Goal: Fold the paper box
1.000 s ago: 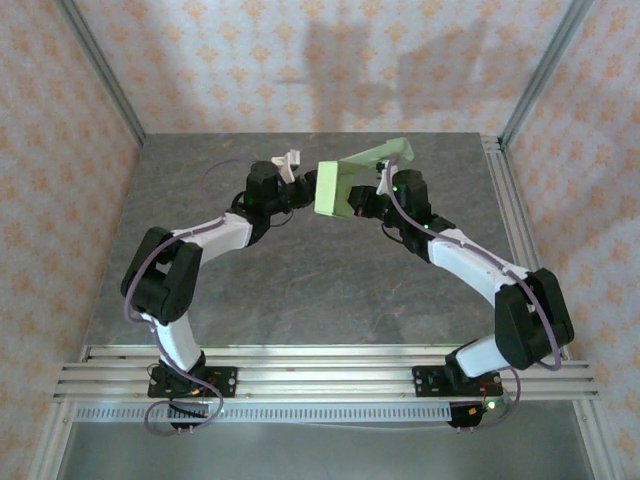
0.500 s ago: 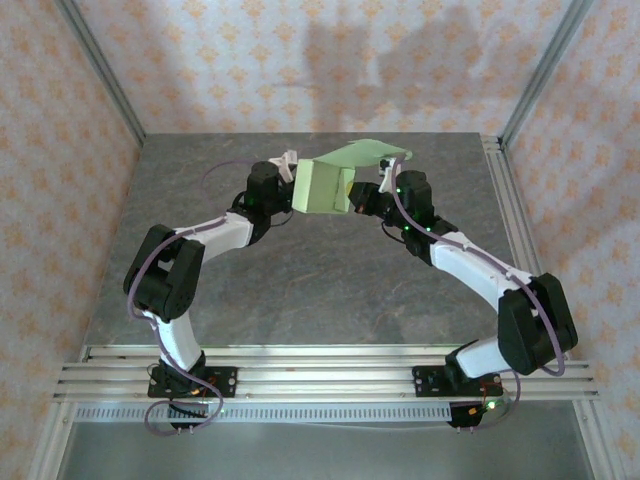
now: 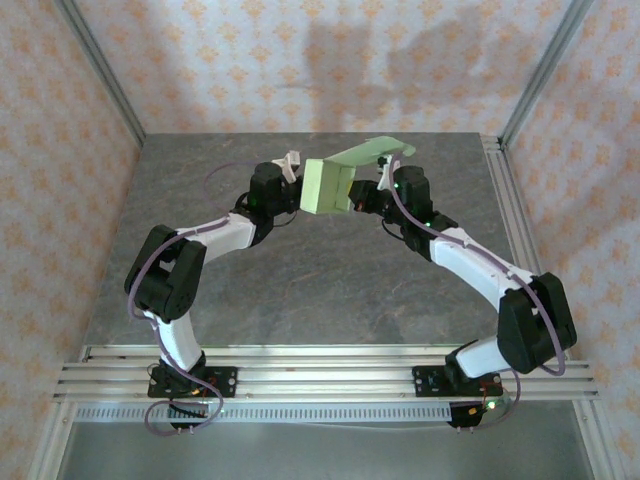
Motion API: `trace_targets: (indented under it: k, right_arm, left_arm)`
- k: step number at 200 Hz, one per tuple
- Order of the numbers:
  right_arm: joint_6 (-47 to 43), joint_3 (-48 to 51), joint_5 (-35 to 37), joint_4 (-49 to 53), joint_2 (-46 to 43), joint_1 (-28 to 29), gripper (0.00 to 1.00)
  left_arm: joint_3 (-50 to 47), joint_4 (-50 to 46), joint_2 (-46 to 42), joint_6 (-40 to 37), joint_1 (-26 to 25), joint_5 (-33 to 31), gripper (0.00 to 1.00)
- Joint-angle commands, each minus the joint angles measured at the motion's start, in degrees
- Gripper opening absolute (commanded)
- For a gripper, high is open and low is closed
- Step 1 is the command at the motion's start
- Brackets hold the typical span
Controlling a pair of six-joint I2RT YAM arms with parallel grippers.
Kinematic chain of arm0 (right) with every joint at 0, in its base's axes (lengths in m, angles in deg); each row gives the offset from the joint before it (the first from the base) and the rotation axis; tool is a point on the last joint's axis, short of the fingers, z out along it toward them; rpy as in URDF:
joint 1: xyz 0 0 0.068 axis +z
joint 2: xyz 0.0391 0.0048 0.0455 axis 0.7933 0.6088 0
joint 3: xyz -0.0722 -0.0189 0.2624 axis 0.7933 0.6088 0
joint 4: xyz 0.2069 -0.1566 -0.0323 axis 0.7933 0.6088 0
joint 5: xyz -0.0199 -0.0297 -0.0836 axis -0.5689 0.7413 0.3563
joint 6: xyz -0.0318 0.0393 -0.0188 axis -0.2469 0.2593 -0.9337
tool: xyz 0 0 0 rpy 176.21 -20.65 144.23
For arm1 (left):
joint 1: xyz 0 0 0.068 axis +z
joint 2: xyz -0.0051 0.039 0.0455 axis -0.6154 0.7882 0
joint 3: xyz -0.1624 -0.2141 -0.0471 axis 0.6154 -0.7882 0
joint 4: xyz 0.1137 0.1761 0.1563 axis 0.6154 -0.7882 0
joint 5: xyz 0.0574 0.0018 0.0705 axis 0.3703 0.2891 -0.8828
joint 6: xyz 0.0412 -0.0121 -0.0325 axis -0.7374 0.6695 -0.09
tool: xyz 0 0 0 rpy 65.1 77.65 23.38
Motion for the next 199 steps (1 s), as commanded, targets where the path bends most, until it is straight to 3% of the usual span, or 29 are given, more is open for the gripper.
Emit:
trace_targets:
  k: [1, 64, 153, 199]
  right_arm:
    - [-4.0, -2.9, 3.1, 4.9, 0.1, 1.0, 0.06]
    - [-7.5, -4.9, 9.5, 8.9, 1.2, 3.6, 0.06]
    - [-9.8, -3.3, 12.9, 14.2, -3.3, 2.6, 0.03]
    - [-11.4, -3.8, 16.1, 22.2, -0.8, 2.6, 0.03]
  left_arm:
    - [1.9, 2.2, -0.2, 1.2, -1.6, 0.8, 0.53]
    - [3.8, 3.6, 1.6, 4.3, -3.2, 0.2, 0.53]
    - [-7.3, -2.6, -2.0, -2.7, 6.0, -1.8, 0.68]
    - [-13.7, -9.4, -6.7, -8.0, 11.2, -6.7, 0.73]
